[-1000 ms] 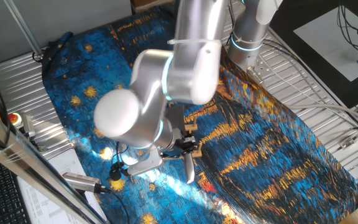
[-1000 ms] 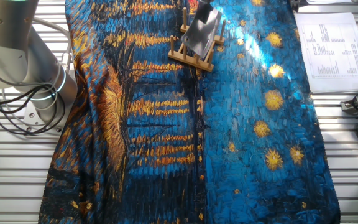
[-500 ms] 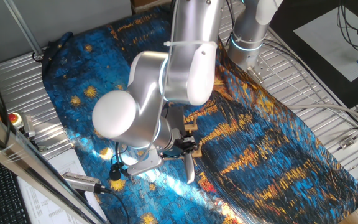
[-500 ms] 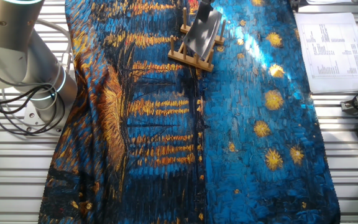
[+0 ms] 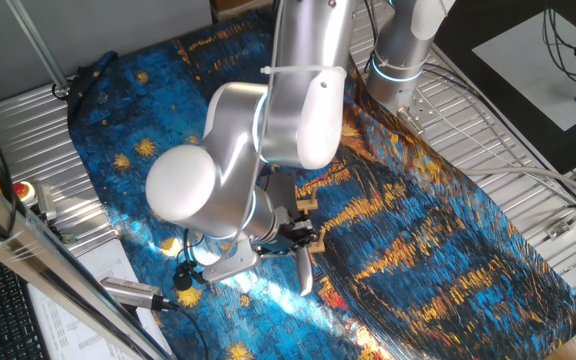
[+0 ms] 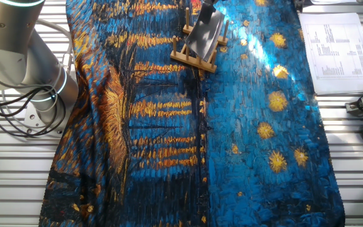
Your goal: Put the knife on the knife rack
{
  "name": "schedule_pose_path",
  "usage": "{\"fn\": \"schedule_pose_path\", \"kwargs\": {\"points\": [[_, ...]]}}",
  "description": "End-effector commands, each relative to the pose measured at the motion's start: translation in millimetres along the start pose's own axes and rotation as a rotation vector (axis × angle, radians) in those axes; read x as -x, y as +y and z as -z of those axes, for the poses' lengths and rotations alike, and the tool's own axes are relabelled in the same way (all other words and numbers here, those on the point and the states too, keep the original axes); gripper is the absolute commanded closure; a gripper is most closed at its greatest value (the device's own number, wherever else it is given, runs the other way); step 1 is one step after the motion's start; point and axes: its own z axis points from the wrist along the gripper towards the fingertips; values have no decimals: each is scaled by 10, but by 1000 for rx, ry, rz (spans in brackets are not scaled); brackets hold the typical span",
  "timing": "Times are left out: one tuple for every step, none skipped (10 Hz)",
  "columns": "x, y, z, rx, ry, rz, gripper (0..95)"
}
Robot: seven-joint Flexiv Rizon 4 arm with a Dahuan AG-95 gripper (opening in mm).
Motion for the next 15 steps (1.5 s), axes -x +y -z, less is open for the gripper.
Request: {"fn": "schedule_pose_path", "kwargs": {"points": [[-4, 2, -1, -2, -5, -1, 950], [-1, -5, 5, 1, -7, 0, 950], [0, -12, 11, 3, -7, 5, 950], [4, -24, 22, 7, -6, 12, 950], [6, -27, 24, 10, -6, 19, 950], [6, -29, 25, 18, -4, 42, 950], [6, -29, 24, 29, -2, 62, 950], [6, -29, 24, 41, -1, 71, 950], [6, -29, 24, 49, 0, 79, 950], [6, -29, 24, 55, -2, 84, 950], [6, -29, 24, 62, -1, 86, 950], [6, -30, 23, 69, 2, 87, 950], [6, -30, 23, 73, 3, 91, 950], [6, -30, 23, 76, 3, 92, 950], [6, -30, 23, 77, -1, 93, 950]]}}
